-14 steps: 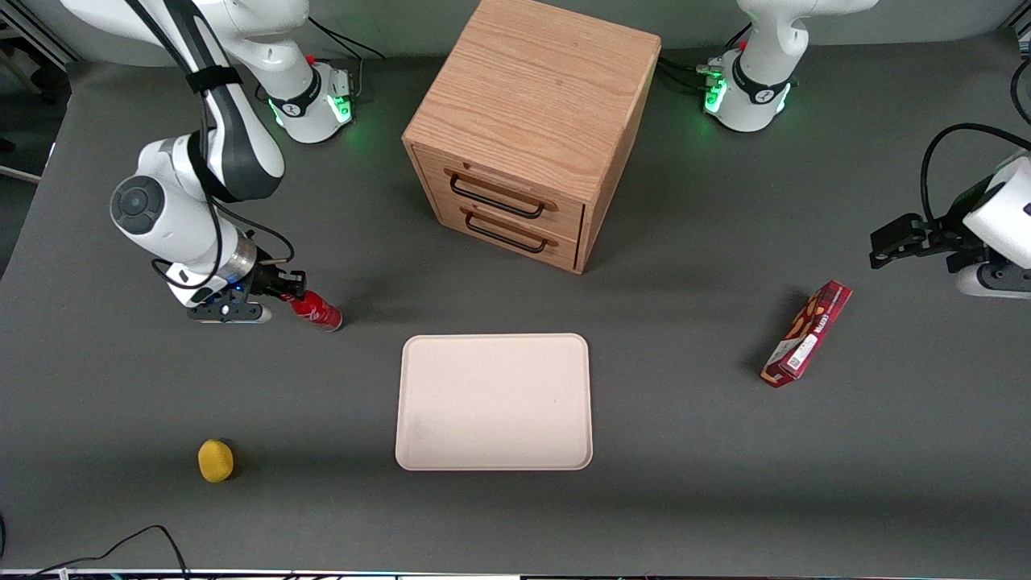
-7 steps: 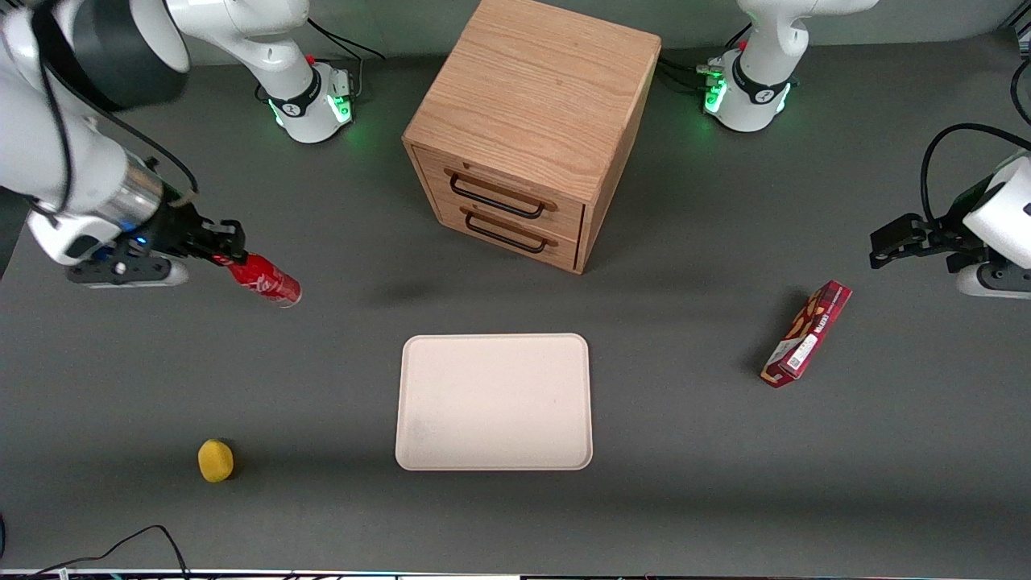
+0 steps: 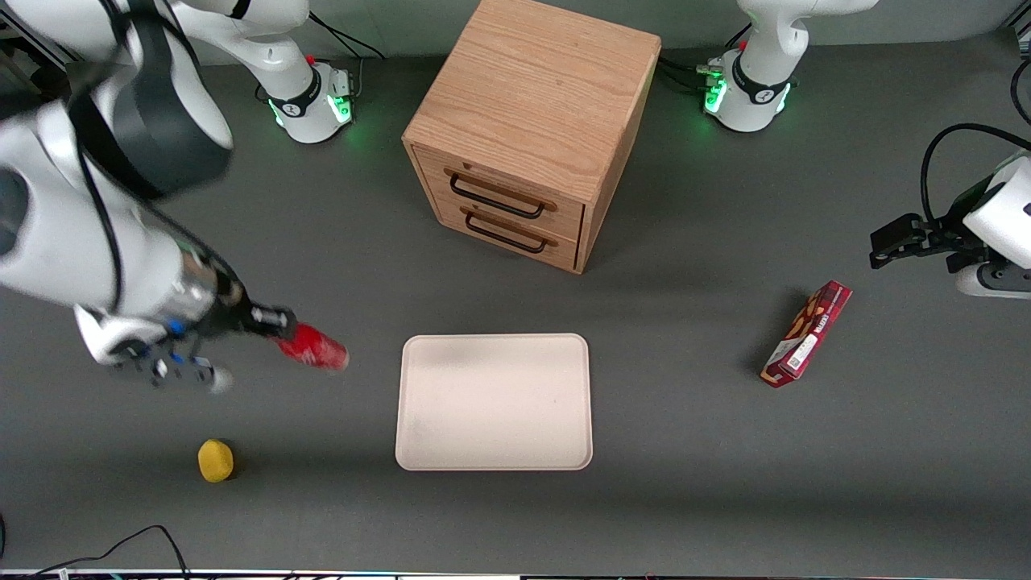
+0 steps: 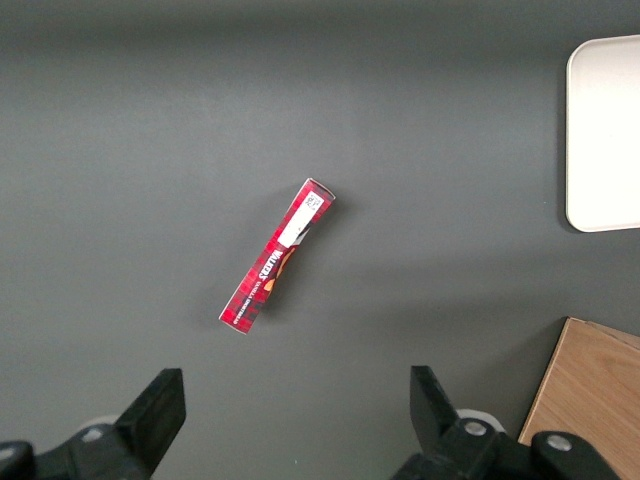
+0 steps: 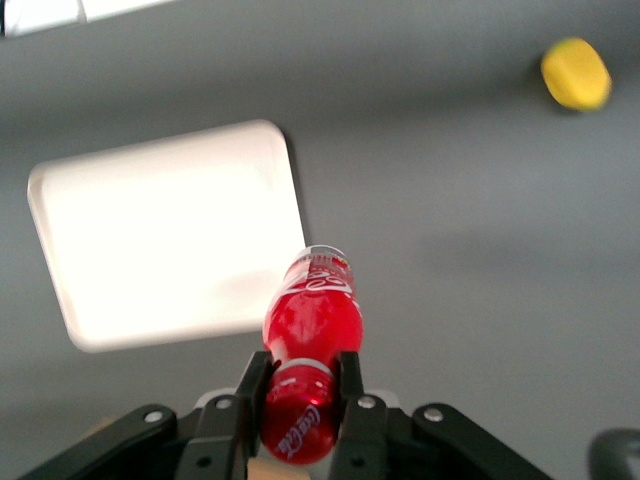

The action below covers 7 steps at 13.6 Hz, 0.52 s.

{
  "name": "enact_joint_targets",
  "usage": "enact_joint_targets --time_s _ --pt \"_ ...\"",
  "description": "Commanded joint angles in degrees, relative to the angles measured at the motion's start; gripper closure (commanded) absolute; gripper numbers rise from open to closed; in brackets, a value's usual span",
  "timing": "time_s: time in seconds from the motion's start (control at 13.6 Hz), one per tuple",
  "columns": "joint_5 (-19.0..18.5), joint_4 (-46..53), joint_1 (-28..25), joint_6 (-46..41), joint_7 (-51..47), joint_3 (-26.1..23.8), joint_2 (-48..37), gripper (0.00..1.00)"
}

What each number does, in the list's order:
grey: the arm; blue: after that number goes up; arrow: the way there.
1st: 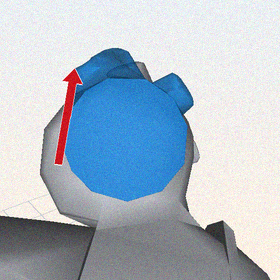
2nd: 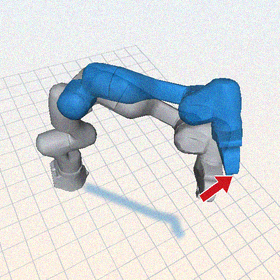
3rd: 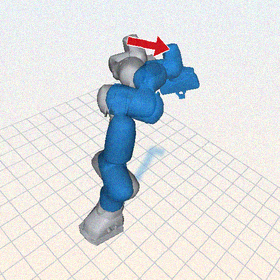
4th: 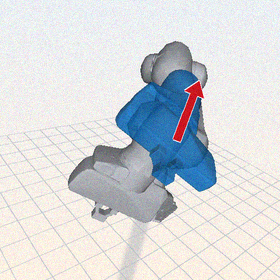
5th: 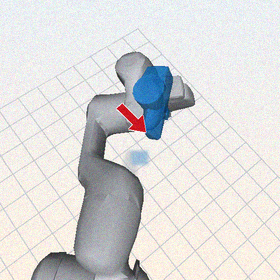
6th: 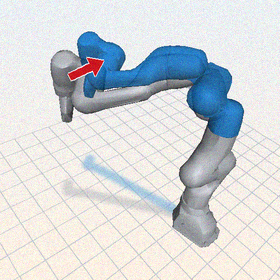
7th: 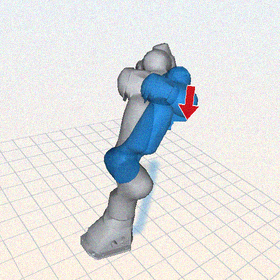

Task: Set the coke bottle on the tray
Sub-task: 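Carry the held bottle over to the white tray's edge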

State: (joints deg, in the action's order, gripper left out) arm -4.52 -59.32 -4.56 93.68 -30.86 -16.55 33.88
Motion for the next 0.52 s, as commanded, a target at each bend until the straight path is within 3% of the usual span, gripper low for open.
enact_joint_targets --time_s 0.0,0.29,0.44 --pt "-2.5 7.6 -1.2 4.7 -5.3 -0.9 8.4 1.00" --pt "-2.7 9.6 -3.3 13.2 -10.7 -0.8 15.5 1.00" --pt "-5.0 11.6 -4.1 16.1 -13.1 -0.8 19.5 1.00"
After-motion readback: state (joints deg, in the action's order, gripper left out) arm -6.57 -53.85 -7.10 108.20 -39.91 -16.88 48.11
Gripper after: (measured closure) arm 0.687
